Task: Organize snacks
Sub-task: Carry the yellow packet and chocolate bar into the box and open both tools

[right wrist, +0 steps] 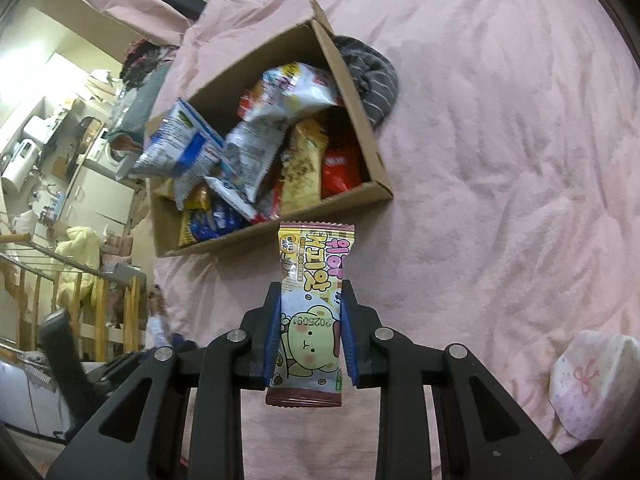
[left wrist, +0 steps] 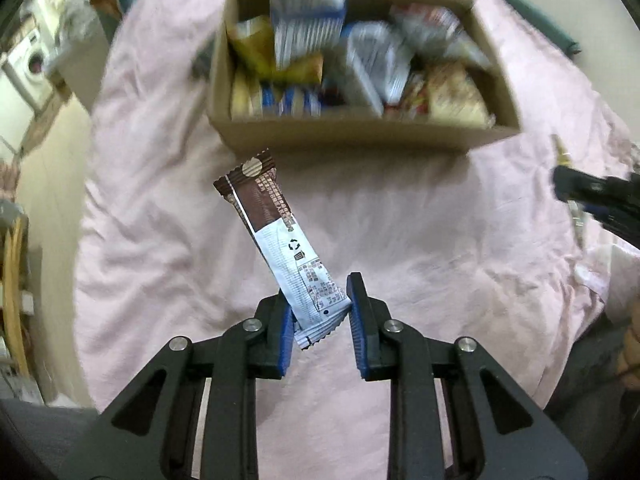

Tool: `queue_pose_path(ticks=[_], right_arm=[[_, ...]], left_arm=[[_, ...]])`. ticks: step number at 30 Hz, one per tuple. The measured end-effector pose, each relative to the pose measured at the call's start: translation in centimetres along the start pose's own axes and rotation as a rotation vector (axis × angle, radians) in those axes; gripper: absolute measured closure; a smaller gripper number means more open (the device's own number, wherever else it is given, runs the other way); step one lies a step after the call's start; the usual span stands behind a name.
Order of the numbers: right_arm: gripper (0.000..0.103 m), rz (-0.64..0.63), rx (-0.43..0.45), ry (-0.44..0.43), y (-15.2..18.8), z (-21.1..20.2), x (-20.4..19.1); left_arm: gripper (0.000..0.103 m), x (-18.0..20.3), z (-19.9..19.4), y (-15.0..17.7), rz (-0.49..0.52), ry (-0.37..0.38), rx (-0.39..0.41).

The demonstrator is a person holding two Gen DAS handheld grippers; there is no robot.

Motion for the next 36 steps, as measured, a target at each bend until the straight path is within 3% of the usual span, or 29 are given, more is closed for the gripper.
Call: queue_pose_path(ticks=[7,13,22,28,32,36], right_arm=[[0.075,-0.073,0.083,-0.018,-1.5,-1.4,-2.8],[0.075,-0.144,0.141,0.001,-4.1,-1.6,-4.8],[0.075,-0.175,0.163,0.021,-9.1,1.0,-5.0],[0.075,-0.106,0.078,0.001,-10.6,4.5,-4.0],[0.075,-0.116,0.056,0.048,-11.3,6.3,-4.0],[0.075,-0.072,0.040,0.035,-12.0,6.9,-3.2]], left_arm=[[0.083,1.9,-4.3,-3.9,0.060,0.010,0.155],[0.083,3.5,-4.9,-7.8,0.137,0.019,0.218],[0.083,6.4,-1.4,-13.0,0.224,0.027,0.179],[0.082,8.2,1.3,-14.8,0.296,0.017,0.143],[0.082,8.7,2.9,-16.1,0.314,0.004,0.116],[0.082,8.6,4.2,-16.9,0.315,-0.008,0.088]])
Point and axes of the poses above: each gripper's, at about its wrist camera, not at the fingertips, and z roughly the way its jaws point, x to its right, y to its underside, the point moved 2 cm from there along z, roughly the way its jaws point, and after that the axes turned 6 degrees about -x, right-handed, at the moved point
